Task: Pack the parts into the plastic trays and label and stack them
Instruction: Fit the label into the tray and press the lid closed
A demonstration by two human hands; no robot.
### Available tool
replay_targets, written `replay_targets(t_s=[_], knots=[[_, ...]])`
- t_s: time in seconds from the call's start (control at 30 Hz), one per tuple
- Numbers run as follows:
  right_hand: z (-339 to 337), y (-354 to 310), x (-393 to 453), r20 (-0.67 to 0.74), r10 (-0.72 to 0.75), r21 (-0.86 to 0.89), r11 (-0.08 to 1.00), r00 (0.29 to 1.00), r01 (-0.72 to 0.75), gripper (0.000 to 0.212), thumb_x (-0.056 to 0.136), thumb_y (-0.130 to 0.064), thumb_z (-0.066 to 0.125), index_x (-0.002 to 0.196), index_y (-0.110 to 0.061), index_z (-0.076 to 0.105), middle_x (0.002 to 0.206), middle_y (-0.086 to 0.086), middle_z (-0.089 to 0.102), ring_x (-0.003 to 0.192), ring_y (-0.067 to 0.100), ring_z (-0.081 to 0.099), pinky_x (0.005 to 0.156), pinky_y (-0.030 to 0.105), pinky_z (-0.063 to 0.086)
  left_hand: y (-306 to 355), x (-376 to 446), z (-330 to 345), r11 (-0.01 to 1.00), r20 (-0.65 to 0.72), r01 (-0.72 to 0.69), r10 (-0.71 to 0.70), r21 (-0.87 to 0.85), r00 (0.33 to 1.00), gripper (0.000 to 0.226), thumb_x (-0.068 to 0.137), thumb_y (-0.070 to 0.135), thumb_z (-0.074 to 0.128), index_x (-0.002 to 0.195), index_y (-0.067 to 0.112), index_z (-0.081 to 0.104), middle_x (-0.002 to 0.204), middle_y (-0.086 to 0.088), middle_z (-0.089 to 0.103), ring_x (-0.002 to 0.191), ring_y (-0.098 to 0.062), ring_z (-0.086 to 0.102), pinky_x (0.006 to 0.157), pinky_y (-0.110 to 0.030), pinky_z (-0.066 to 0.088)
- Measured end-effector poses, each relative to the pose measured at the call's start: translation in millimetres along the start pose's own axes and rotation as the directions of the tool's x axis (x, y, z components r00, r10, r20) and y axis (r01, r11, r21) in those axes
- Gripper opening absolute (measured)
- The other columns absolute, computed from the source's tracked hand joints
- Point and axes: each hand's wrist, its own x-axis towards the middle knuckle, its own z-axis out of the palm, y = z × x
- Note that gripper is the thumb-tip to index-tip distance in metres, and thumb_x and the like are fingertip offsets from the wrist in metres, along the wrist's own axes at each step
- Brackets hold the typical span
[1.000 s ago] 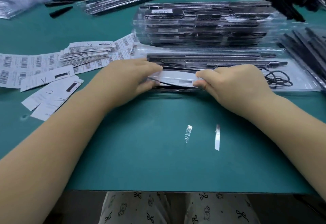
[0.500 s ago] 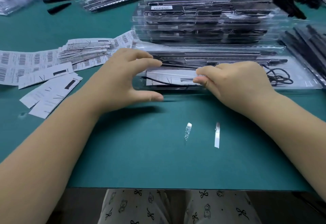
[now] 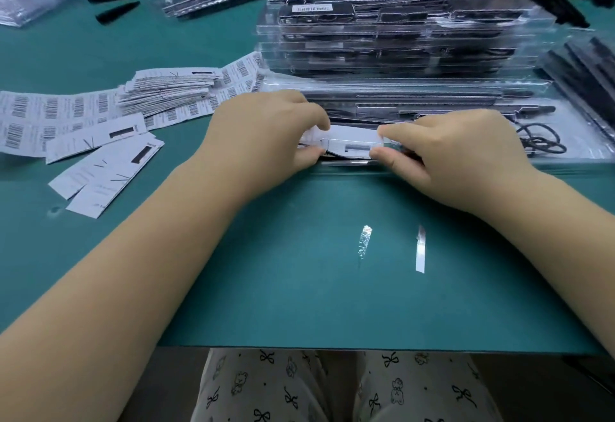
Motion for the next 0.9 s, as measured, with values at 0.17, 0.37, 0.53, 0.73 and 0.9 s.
replay_targets(t_s=[0.17, 0.37, 0.53, 0.73, 0.9], knots=[[-13, -9, -5, -0.121, 0.066, 0.106, 0.993, 0.990, -0.053, 0.032, 0.090, -0.034, 0.055, 0.097, -0.010, 0.075, 0.090, 0.013, 0.069, 0.078, 0.035, 0.063, 0.065, 0.038, 0.051, -2, 4, 5, 0.999, 0.018, 0.026, -0.025, -0.027, 1.000, 0.025, 0.088, 0.038, 0.059, 0.109, 0.025, 0.062, 0.105, 0.003, 0.059, 0.103, -0.024, 0.053, 0.072, -0.037, 0.045], [-12, -27, -16, -0.197, -0.028, 0.114, 0.992, 0.980, 0.051, 0.030, 0.087, -0.027, 0.052, 0.090, -0.008, 0.076, 0.057, 0.005, 0.062, 0.049, 0.025, 0.060, 0.040, 0.029, 0.046, -6, 3, 12, 0.985, 0.018, 0.068, -0.066, -0.157, 0.998, 0.033, 0.085, 0.034, 0.065, 0.117, 0.028, 0.063, 0.108, 0.005, 0.059, 0.107, -0.024, 0.052, 0.087, -0.037, 0.043], [-11, -31, -16, 0.001, -0.089, 0.052, 0.995, 0.996, 0.089, 0.044, 0.085, -0.034, 0.044, 0.103, -0.006, 0.073, 0.054, 0.006, 0.060, 0.040, 0.027, 0.056, 0.038, 0.026, 0.039, -4, -2, 14, 0.995, -0.088, -0.072, 0.066, -0.071, 0.994, 0.025, 0.089, 0.030, 0.062, 0.113, 0.026, 0.069, 0.119, 0.008, 0.066, 0.093, -0.032, 0.053, 0.077, -0.035, 0.045], [-15, -45, -16, 0.248, 0.031, -0.147, 0.989, 0.968, 0.006, 0.058, 0.093, -0.037, 0.052, 0.139, -0.002, 0.044, 0.049, 0.001, 0.047, 0.038, 0.024, 0.044, 0.045, 0.017, 0.016, -5, -2, 11, 0.989, -0.144, -0.128, 0.116, -0.078, 0.983, 0.017, 0.087, 0.024, 0.061, 0.097, 0.019, 0.074, 0.098, 0.009, 0.073, 0.085, -0.028, 0.061, 0.064, -0.040, 0.054], [-11, -48, -8, 0.417, 0.121, -0.195, 0.980, 0.901, -0.042, 0.082, 0.080, -0.059, 0.001, 0.151, -0.017, -0.001, 0.059, -0.008, 0.032, 0.052, 0.019, 0.024, 0.044, 0.028, 0.016, -6, 3, 10, 0.983, -0.099, -0.153, 0.143, -0.101, 0.985, 0.025, 0.085, 0.026, 0.055, 0.096, 0.014, 0.074, 0.086, -0.008, 0.073, 0.084, -0.029, 0.067, 0.063, -0.043, 0.054]])
